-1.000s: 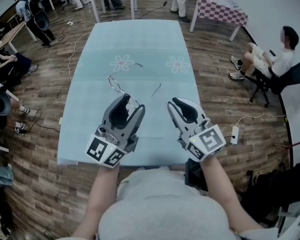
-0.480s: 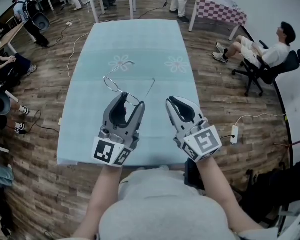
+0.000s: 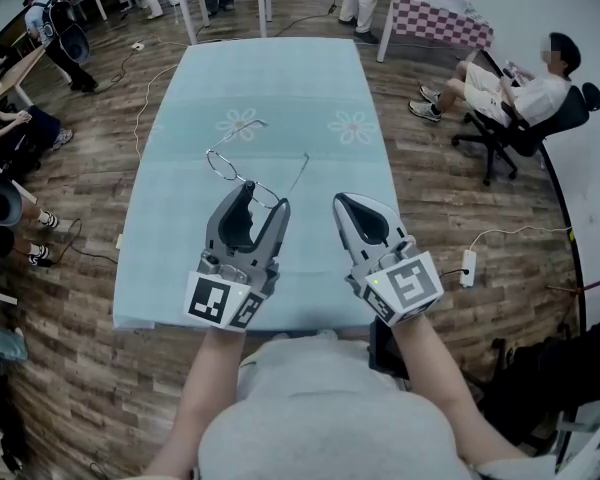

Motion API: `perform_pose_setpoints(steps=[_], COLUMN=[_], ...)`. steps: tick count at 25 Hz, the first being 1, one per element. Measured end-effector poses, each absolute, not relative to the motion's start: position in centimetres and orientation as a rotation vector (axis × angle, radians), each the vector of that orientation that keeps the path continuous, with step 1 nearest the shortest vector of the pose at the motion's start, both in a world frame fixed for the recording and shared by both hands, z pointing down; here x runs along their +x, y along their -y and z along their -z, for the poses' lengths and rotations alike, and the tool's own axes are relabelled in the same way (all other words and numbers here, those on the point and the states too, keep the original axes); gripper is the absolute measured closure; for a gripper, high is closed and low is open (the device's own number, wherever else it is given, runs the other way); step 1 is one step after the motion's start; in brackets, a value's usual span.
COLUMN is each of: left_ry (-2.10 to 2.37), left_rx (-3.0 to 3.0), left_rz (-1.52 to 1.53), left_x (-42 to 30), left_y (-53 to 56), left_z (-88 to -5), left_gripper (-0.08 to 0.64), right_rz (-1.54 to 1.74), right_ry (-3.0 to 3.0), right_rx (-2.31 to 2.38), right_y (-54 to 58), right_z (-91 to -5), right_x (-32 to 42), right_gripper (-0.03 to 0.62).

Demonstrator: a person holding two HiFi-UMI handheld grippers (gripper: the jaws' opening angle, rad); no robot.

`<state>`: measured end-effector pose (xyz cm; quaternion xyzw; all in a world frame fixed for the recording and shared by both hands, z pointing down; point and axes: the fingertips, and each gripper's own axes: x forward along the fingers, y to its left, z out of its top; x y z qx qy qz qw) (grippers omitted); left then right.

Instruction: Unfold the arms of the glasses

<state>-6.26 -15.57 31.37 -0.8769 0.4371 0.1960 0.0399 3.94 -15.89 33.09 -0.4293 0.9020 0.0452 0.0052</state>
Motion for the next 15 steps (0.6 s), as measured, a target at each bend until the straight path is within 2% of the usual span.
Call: perform_pose_setpoints(steps=[15], left_ry=[-1.328], left_rx=[-2.696], left_rz=[-0.55], left_x=[-5.3], left_y=[15.8], left_z=[-31.0], left_gripper=[0.324], right_rz=[-0.226], right_ry=[-2.846], right_rx=[-1.349], right_y=[15.3], right_z=[-32.3], right_x=[3.2], right_gripper=[0.584])
